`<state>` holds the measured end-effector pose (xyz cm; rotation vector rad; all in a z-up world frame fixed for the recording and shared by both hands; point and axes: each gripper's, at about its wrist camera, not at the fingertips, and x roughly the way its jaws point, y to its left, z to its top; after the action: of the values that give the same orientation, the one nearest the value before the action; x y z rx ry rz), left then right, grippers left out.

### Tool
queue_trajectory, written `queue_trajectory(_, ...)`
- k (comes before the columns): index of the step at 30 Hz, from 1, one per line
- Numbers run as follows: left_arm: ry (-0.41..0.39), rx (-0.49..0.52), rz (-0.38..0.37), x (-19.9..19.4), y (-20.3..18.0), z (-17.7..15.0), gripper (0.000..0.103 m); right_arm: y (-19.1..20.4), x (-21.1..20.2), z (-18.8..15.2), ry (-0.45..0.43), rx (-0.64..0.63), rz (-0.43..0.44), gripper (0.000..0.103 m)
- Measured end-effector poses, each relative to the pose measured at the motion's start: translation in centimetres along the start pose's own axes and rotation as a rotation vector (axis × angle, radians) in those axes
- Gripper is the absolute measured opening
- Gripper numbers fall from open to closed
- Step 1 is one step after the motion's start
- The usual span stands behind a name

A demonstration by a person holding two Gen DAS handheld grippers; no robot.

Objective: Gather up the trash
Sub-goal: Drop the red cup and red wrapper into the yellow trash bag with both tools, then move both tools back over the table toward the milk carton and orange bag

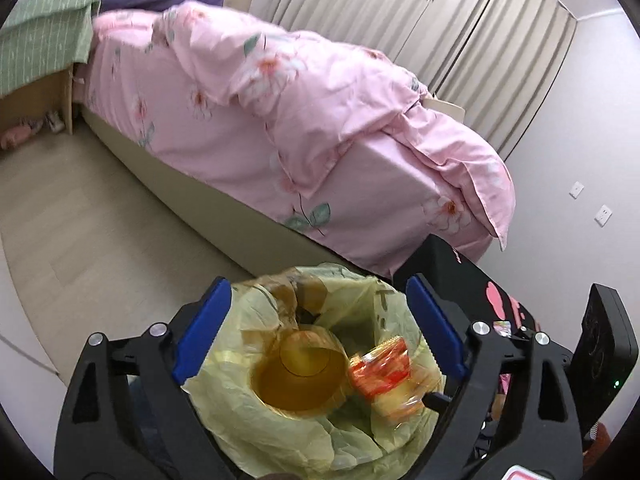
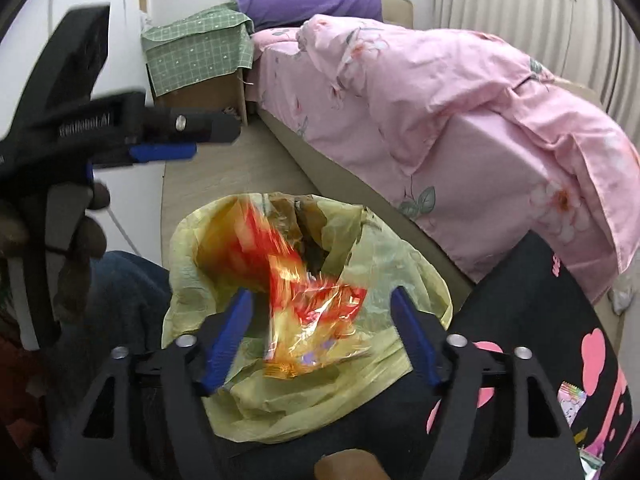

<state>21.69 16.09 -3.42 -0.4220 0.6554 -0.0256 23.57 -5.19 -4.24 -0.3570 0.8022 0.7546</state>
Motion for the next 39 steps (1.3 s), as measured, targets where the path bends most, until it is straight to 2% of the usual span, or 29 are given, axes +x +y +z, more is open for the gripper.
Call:
queue_trajectory(7, -0.035, 0.043, 0.030, -1.7, -1.4, -0.4, 0.087, -2.1, -4.9, -1.5, -0.051, 0.101, -0.058, 0.069)
queue_trajectory(11, -0.058, 0.106, 0.014, -2.6, -2.8, -1.5, 0.087, -4.3, -9.4, -4.1, -0.093, 0.171, -0.148, 0.069)
queue_trajectory(13, -0.060, 0.129, -0.009, -2.6, -3.5, -2.3, 0.089, -5.4, -11.7, -5.6, -0.117, 0.209, -0.189, 0.069)
queue_trajectory(16, -0.009, 0.155, -0.069, -2.1, -4.9, -3.5, 0.090, -7.3, -16.2, -9.1, -0.174, 0.282, -0.268, 0.069)
queue_trajectory(19, 0.027, 0.187, -0.136, -1.9, -7.2, -4.6, 0.090, -8.7, -19.9, -12.7, -0.235, 0.347, -0.288, 0.071)
queue_trajectory(22, 0.014, 0.253, -0.184, -2.7, -10.2, -5.9, 0.090, -9.4, -22.6, -16.0, -0.259, 0.392, -0.279, 0.073)
queue_trajectory(25, 0.023, 0.341, -0.250, -3.3, -13.8, -7.6, 0.090, -9.6, -24.2, -18.6, -0.234, 0.421, -0.282, 0.073)
queue_trajectory(29, 0.078, 0.477, -0.311, -3.8, -18.4, -10.8, 0.090, -9.0, -26.2, -22.1, -0.181, 0.412, -0.388, 0.073)
queue_trajectory(34, 0.142, 0.546, -0.384, -4.3, -22.3, -14.0, 0.090, -9.4, -28.3, -26.5, -0.146, 0.499, -0.513, 0.074)
queue_trajectory(39, 0.218, 0.625, -0.431, -4.5, -26.4, -17.5, 0.090, -10.0, -30.0, -31.1, -0.145, 0.598, -0.546, 0.074)
